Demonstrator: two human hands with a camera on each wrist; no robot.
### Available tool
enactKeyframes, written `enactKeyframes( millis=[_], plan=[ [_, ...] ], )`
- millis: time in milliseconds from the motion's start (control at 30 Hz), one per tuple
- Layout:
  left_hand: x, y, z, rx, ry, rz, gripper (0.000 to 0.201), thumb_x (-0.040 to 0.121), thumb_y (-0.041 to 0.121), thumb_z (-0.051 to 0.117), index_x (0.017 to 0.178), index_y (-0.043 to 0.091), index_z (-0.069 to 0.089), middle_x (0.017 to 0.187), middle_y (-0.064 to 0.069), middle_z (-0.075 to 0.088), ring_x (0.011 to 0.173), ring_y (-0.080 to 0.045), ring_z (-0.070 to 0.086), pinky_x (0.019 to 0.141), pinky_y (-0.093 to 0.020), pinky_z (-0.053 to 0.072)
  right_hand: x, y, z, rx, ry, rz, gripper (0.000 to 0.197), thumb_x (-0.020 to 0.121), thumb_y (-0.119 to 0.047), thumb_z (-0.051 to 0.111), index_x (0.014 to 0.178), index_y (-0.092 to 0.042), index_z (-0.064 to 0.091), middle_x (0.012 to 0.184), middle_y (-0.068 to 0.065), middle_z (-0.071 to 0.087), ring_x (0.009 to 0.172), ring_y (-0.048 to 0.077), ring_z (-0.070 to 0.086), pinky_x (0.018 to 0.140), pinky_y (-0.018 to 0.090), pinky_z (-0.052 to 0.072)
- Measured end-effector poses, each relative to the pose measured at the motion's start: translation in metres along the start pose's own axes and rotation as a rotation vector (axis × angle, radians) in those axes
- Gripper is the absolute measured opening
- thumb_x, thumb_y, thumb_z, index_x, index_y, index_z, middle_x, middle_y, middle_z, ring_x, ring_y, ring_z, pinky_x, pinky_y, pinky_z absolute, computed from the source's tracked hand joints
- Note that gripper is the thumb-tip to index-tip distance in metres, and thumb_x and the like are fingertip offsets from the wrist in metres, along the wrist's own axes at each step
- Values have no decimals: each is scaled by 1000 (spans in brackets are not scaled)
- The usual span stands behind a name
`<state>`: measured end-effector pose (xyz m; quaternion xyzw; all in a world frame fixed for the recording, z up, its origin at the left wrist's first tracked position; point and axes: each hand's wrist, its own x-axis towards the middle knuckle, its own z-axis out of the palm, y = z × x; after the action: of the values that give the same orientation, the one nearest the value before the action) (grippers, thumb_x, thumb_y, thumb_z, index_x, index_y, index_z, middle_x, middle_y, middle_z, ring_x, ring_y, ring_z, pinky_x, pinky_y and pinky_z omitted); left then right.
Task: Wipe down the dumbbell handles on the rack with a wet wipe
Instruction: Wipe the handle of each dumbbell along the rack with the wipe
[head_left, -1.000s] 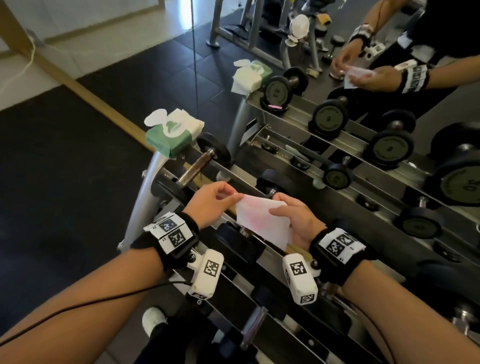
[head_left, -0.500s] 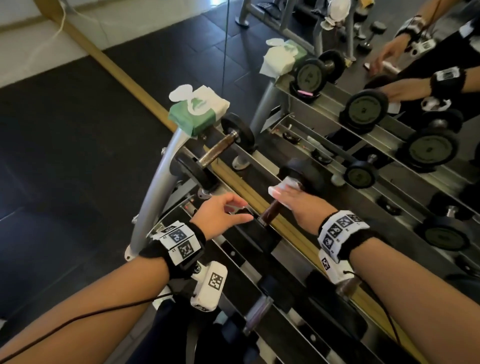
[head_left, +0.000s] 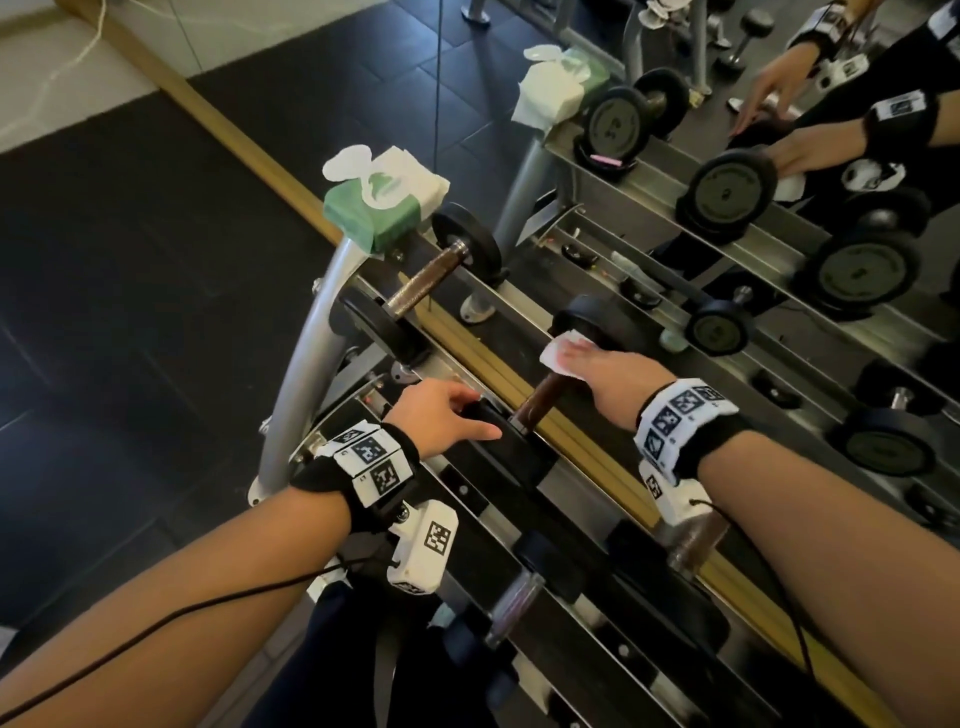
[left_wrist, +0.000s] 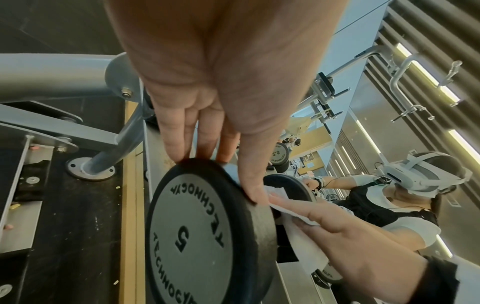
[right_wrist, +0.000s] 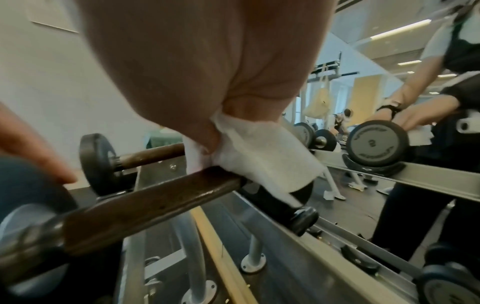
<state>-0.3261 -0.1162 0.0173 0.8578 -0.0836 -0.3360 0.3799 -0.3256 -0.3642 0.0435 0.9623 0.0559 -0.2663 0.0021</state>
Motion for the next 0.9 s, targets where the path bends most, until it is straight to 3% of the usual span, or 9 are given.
enactKeyframes(
  millis=[100,200,300,367,467,567,667,800,900],
  plan=[
    [1,-5,0,-42,-15,-16,65,79,42,80,138,28,57,138,3,60,127,-12,55,104,-31,41,-18,-13,17,42,18,-111,65,94,-2,47,152,-24,28,157,4,30,142,28,36,115,47,32],
    [2,-8,1,-72,-6,-19,64,78,42,81,136,29,58,137,4,61,125,-10,56,102,-28,40,-33,-32,31,71,-102,-230,79,91,1,53,155,-32,21,164,-7,12,151,18,13,117,48,31],
    [3,-9,2,-73,-9,-21,64,78,43,80,137,29,57,137,5,61,126,-11,56,102,-29,40,-24,-26,11,73,7,-328,81,82,8,57,143,-40,35,152,-7,34,139,13,38,110,40,42],
    [3,-10,2,-79,-17,-28,65,78,43,80,137,30,57,138,4,60,127,-11,55,101,-28,39,-17,-12,-5,68,38,-217,69,82,7,54,136,-34,41,141,-3,41,124,13,49,103,39,46],
    [2,-12,2,-95,-12,-26,64,78,43,80,137,31,57,138,4,60,128,-11,54,102,-29,39,-8,-20,-10,-59,-14,-135,59,86,0,57,135,-30,42,140,-3,40,130,18,43,108,45,42],
    [0,-12,3,-97,-6,-11,64,79,42,80,138,30,57,138,4,60,127,-10,55,105,-30,40,-14,-45,13,-301,-133,-297,68,85,-6,65,144,-25,37,146,2,42,136,24,41,112,46,37],
    [0,-12,3,-104,-10,-9,64,79,41,80,138,29,57,137,4,61,127,-10,55,108,-33,41,-25,-41,21,-76,-144,-315,91,83,3,61,153,-36,18,160,-12,19,150,16,11,123,46,18],
    [1,-12,2,-102,-29,-21,64,79,42,79,138,31,56,139,3,59,128,-12,54,108,-34,40,-11,-22,0,-57,17,-280,67,75,9,63,129,-28,47,131,-2,49,128,20,49,106,40,44],
    [3,-12,1,-98,-35,-23,63,78,42,80,136,31,57,138,4,60,126,-11,55,102,-30,40,-4,-20,2,-32,65,-183,57,81,1,59,127,-29,46,134,-6,43,135,19,36,111,40,36]
  ],
)
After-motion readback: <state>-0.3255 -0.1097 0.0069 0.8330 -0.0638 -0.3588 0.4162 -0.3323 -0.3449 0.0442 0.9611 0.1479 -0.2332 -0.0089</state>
